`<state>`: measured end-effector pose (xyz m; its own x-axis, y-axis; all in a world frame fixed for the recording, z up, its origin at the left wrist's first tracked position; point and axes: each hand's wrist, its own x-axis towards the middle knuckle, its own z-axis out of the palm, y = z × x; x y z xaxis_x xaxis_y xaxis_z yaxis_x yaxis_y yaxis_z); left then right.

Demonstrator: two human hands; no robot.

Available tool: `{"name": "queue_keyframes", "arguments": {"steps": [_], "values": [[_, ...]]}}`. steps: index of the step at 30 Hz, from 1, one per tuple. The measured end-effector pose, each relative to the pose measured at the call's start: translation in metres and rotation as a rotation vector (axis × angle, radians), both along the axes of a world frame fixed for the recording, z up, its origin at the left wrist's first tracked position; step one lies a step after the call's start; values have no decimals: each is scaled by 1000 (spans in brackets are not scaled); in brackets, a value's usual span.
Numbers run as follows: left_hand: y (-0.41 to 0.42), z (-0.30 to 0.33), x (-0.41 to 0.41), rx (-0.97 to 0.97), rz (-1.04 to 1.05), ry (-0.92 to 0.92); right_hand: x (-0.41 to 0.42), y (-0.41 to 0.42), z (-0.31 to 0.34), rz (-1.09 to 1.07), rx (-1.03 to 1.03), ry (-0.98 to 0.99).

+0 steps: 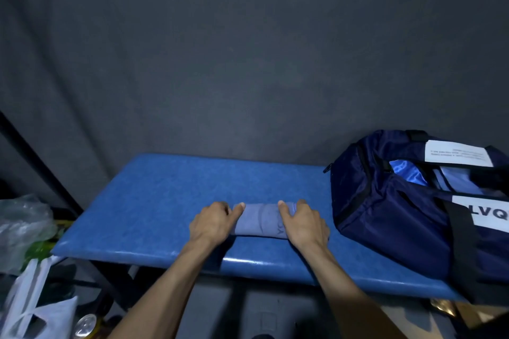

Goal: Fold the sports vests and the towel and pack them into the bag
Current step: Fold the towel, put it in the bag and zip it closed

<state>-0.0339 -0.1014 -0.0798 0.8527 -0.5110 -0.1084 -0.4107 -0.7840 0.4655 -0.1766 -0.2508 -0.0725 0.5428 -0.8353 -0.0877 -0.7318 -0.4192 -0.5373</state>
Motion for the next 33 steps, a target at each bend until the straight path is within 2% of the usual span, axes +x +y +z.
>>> {"name": "queue_keyframes", "arguments": {"steps": [3, 7, 9, 12, 15, 18, 22, 25, 33], "values": [[-8, 5, -3, -8, 49, -17, 5, -7, -7, 5, -8, -1], [-18, 8, -5, -32, 26, 106, 3, -6, -14, 13, -44, 12], [-22, 10, -3, -180, 22, 206, 2, -2, -15, 19, -87, 1], [-22, 14, -12, -563, 32, 357, -2, 2, -13, 41, -111, 33], [-10, 20, -24, -755, 1, 255, -14, 2, -1, 134, -148, 1], [0, 42, -37, -789, -241, 185, -35, 10, 30, 363, -155, -236], [6, 82, -68, -753, -558, 171, -73, 35, 86, 623, 148, -364], [5, 106, -92, -761, -596, 77, -102, 38, 99, 613, 195, -401], [-28, 130, -164, -795, -698, -27, -185, 15, 121, 497, 63, -296]]}}
